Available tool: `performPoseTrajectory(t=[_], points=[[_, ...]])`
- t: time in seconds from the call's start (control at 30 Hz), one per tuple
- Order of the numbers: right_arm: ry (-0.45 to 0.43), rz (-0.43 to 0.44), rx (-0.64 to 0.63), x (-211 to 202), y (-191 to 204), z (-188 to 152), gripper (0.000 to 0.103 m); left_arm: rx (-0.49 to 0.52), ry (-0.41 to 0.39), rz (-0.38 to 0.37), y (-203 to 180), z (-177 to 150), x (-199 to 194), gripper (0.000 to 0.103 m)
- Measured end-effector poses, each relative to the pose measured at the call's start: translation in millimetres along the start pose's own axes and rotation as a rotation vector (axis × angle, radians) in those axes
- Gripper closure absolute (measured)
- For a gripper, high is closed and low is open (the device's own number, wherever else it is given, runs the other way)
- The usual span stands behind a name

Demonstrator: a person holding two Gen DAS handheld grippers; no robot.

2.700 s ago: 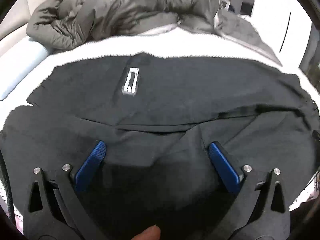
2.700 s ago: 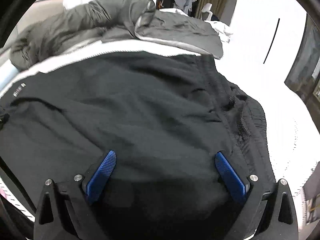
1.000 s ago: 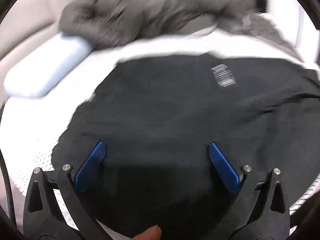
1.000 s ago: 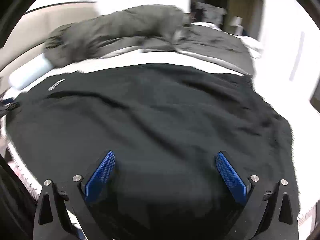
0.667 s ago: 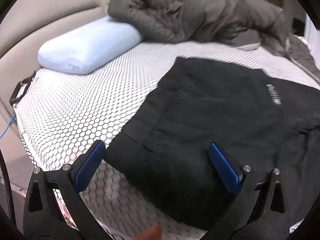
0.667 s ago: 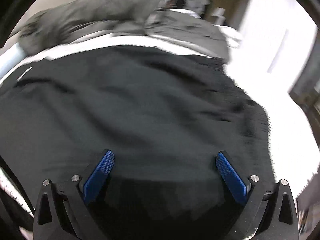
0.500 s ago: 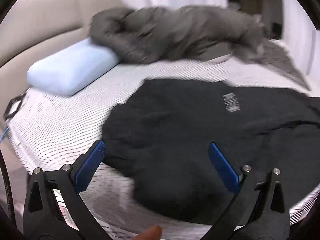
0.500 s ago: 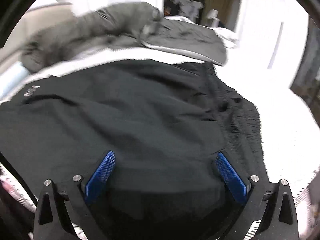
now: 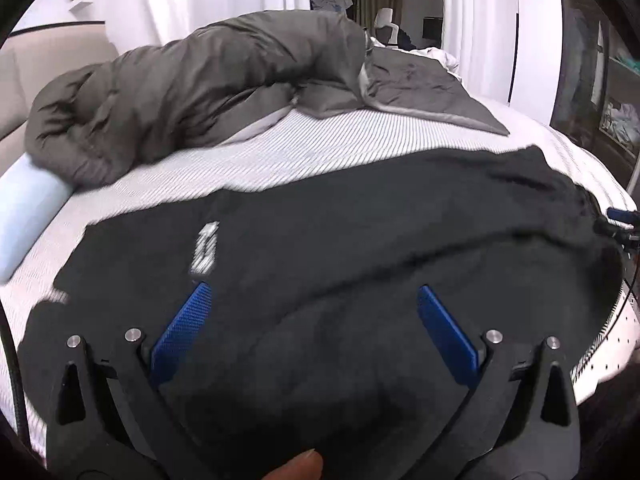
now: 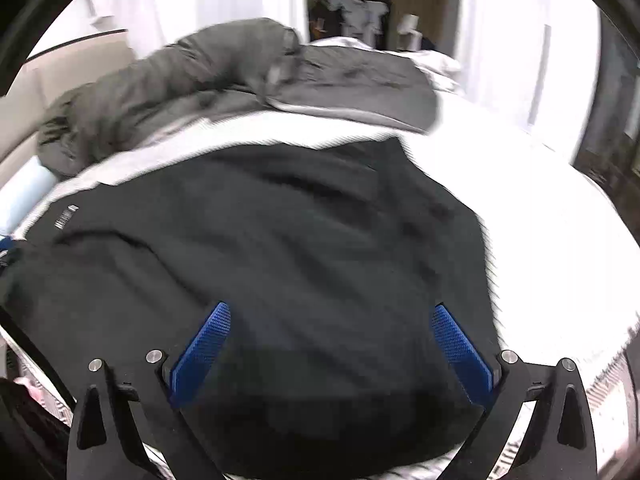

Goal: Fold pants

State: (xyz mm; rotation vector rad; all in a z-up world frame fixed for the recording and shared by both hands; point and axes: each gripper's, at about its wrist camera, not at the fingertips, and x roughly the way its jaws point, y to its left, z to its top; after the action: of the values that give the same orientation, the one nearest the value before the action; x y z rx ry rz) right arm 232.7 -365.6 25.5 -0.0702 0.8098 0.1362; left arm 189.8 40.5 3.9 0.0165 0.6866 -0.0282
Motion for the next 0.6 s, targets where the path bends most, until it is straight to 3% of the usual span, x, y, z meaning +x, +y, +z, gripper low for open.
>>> performPoseTrajectory(t=[0.2,0.3,0.37,0.47,0.53,0.6], points=[[0.095,0.141,-0.038,80,76,55,0.001,-0.019,0.096,-0.048,-55,46,81,0.001],[0.138,0.147,-0.11,123,103,75,0.001,0.035,0.185,-0.054,-69,41,123,0.001],[0.165,0.088,-0.185,147,114,78,0.001,0.073,0.251,-0.017,-72,34,145,0.001],[0.228,0.007,-0.244,165,101,69,0.001,0.042,0.308,-0.025,-49,16,154,0.0],[0.229,-0.055,-0.195,164,63,71,0.001,-0.007,0.321,-0.023,-29,11,151,0.0],[0.234,-0.167,-0.113,164,13,71,0.0,-0.033,0.326,0.037,-12,8,150,0.0]])
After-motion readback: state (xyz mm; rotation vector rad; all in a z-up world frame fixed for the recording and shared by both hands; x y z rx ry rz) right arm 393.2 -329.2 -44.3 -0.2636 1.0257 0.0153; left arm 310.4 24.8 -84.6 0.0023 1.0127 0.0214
